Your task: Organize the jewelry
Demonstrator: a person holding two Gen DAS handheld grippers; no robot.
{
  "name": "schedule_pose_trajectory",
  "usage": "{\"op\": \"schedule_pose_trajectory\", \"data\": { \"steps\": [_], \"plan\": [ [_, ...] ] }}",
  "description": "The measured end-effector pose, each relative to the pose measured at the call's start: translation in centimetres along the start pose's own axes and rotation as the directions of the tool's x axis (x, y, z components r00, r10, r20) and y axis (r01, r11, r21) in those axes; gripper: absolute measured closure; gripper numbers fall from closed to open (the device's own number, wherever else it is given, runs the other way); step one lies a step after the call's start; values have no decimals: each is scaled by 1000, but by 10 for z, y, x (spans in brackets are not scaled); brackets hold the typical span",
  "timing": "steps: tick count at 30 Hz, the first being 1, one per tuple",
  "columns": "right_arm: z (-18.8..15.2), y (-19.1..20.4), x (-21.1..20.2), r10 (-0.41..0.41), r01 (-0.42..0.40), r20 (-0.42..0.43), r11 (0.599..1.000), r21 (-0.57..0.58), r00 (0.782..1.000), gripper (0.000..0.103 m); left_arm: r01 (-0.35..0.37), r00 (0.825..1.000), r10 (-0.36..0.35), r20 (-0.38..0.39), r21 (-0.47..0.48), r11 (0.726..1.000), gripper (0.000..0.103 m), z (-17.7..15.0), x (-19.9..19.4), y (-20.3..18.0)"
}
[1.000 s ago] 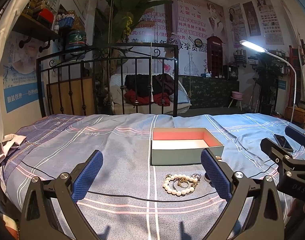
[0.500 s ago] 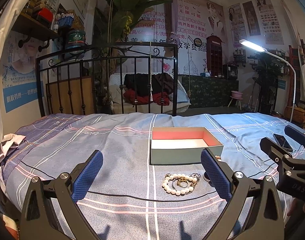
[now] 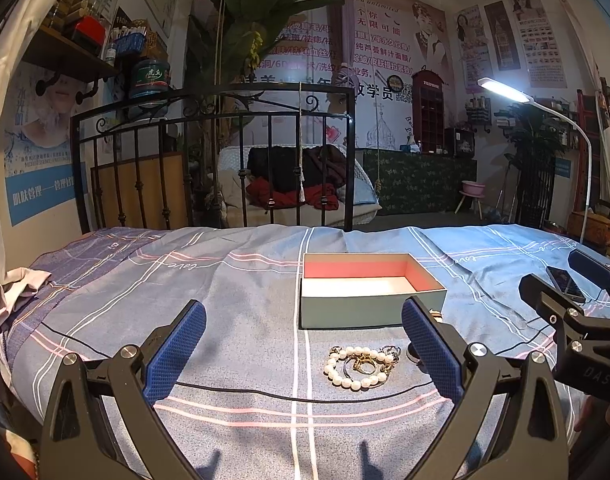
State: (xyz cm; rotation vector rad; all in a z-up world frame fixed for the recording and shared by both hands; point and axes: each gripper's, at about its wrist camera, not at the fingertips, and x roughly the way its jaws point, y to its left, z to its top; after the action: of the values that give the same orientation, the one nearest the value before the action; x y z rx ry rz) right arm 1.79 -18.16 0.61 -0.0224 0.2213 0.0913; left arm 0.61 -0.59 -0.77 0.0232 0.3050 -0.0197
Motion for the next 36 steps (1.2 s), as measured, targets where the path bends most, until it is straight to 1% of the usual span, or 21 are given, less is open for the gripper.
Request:
{"op": "schedule_pose_trajectory", "data": {
  "steps": [26,29,31,33,36],
  "plan": [
    [-1,2,2,3,-3,-14,1000,-2,1000,6,3,1000,-3,-11,-1,1000,6,-1,1,2],
    [-3,1,7,4,-4,-38,1000,-1,999,6,4,999,-4,-45,1,1000,6,-2,7,4],
    [-4,1,14,11,-12,-76,1000,-1,997,6,8,995,-8,-95,4,1000,6,-5,15,5],
    [-7,0,21,21,-22,-109,1000,-6,994,6,39,982,-34,-183,25,999,6,-9,29,4],
    [-10,2,35,23,-29,-159,999,-35,987,6,52,956,-32,-292,61,997,6,-16,50,2]
  ]
}}
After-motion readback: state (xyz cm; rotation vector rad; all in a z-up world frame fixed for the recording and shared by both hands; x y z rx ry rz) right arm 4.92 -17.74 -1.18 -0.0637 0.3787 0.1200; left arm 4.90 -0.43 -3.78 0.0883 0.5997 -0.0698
